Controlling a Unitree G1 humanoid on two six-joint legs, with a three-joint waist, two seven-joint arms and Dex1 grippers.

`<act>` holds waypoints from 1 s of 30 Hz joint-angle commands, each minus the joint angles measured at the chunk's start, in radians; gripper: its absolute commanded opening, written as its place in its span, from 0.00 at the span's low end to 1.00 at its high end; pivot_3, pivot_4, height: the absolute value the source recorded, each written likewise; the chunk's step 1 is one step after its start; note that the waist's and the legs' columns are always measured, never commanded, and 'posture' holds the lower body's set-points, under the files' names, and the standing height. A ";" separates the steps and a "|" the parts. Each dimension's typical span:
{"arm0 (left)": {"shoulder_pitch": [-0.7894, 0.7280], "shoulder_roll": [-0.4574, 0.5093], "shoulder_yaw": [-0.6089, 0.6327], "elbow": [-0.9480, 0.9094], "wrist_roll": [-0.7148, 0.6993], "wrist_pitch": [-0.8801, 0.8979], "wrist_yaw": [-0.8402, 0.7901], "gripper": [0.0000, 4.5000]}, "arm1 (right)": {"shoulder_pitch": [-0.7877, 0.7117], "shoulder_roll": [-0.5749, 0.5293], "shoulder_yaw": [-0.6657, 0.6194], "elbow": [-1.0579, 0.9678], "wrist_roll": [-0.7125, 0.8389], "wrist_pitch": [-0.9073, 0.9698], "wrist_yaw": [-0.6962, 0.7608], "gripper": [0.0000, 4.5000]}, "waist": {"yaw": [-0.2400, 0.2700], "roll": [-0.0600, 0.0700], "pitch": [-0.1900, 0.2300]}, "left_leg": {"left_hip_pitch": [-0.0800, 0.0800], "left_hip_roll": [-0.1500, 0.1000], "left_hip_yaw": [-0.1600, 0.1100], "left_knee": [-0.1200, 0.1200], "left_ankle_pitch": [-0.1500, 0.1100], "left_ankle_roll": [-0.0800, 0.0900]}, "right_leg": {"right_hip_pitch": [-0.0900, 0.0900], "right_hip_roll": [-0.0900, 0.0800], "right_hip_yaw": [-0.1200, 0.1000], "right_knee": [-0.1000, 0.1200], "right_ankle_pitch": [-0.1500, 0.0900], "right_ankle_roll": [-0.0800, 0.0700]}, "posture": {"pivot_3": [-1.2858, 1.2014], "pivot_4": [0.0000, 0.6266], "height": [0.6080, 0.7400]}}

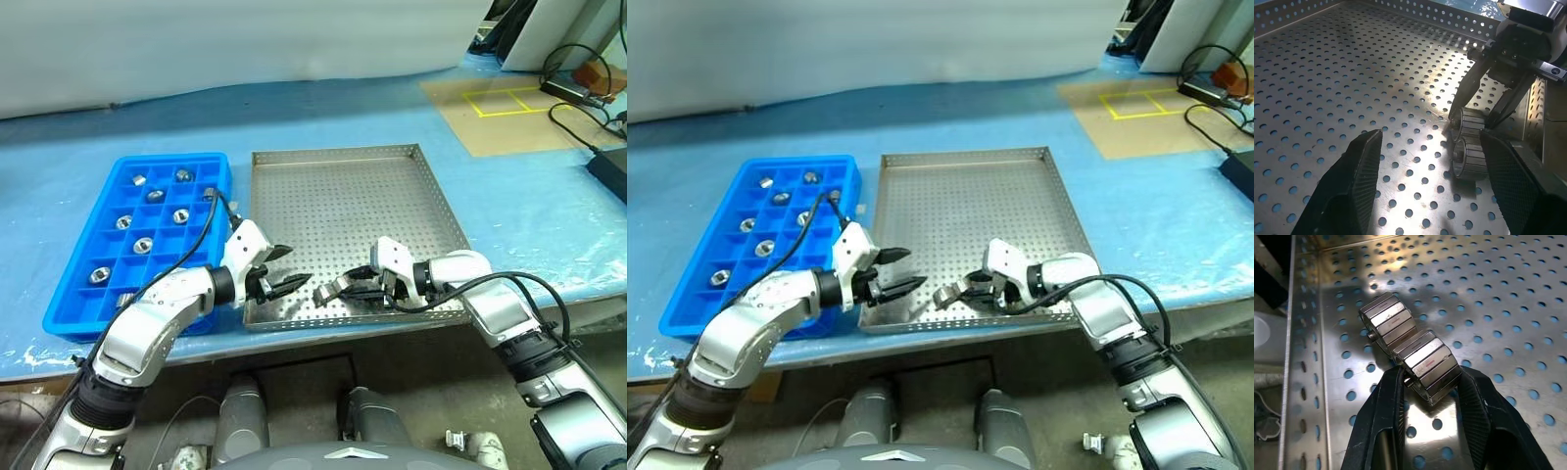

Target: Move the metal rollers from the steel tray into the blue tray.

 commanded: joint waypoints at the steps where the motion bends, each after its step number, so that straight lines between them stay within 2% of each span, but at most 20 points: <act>1: -0.085 -0.009 0.051 0.011 -0.040 0.012 -0.012 0.74 | -0.040 0.012 -0.107 -0.040 0.113 0.174 -0.022 0.27 | -0.001 0.000 0.000 | 0.000 0.000 0.000 0.000 0.000 0.000 | 0.000 0.000 0.000 0.000 0.000 0.000 | 0.49 0.24 1.00; 4: -0.151 -0.003 0.106 0.004 -0.153 0.085 -0.058 0.74 | -0.058 0.028 -0.187 -0.100 0.231 0.358 -0.043 0.27 | -0.002 0.000 0.000 | -0.001 0.000 0.000 0.000 0.001 -0.001 | -0.001 0.000 0.000 0.000 0.000 0.000 | 0.49 0.24 1.00; 7: -0.216 0.019 0.124 0.038 -0.186 0.115 -0.092 0.74 | -0.073 0.046 -0.256 -0.166 0.337 0.507 -0.077 0.27 | -0.002 0.002 0.001 | -0.002 0.000 0.000 0.000 0.002 -0.002 | -0.002 0.001 0.000 0.000 0.000 0.000 | 0.48 0.24 1.00; 14: -0.311 0.045 0.140 0.130 -0.308 0.199 -0.222 0.74 | -0.074 0.053 -0.292 -0.265 0.400 0.592 -0.152 0.27 | -0.001 0.002 0.001 | -0.003 0.000 0.000 -0.001 0.002 -0.003 | -0.004 0.000 0.000 0.001 0.000 0.000 | 0.46 0.24 1.00; 20: -0.286 0.071 0.062 0.232 -0.222 0.090 -0.339 0.74 | -0.069 0.052 -0.309 -0.271 0.411 0.577 -0.195 0.27 | -0.004 0.003 0.002 | -0.003 0.000 0.002 -0.001 0.002 -0.004 | -0.005 0.001 0.001 0.001 0.000 0.000 | 0.44 0.24 1.00; 26: -0.276 0.042 0.013 0.328 -0.134 -0.008 -0.365 0.74 | -0.055 0.052 -0.314 -0.281 0.414 0.559 -0.208 0.27 | -0.005 0.003 0.002 | -0.004 0.000 0.002 0.000 0.002 -0.004 | -0.005 0.000 0.001 0.001 0.000 0.000 | 0.44 0.24 1.00; 30: -0.279 0.010 0.016 0.345 -0.128 -0.026 -0.366 0.74 | -0.042 0.052 -0.303 -0.297 0.414 0.551 -0.209 0.27 | -0.006 0.003 0.002 | -0.004 0.000 0.002 0.000 0.002 -0.004 | -0.005 0.000 0.001 0.001 0.000 0.000 | 0.44 0.24 1.00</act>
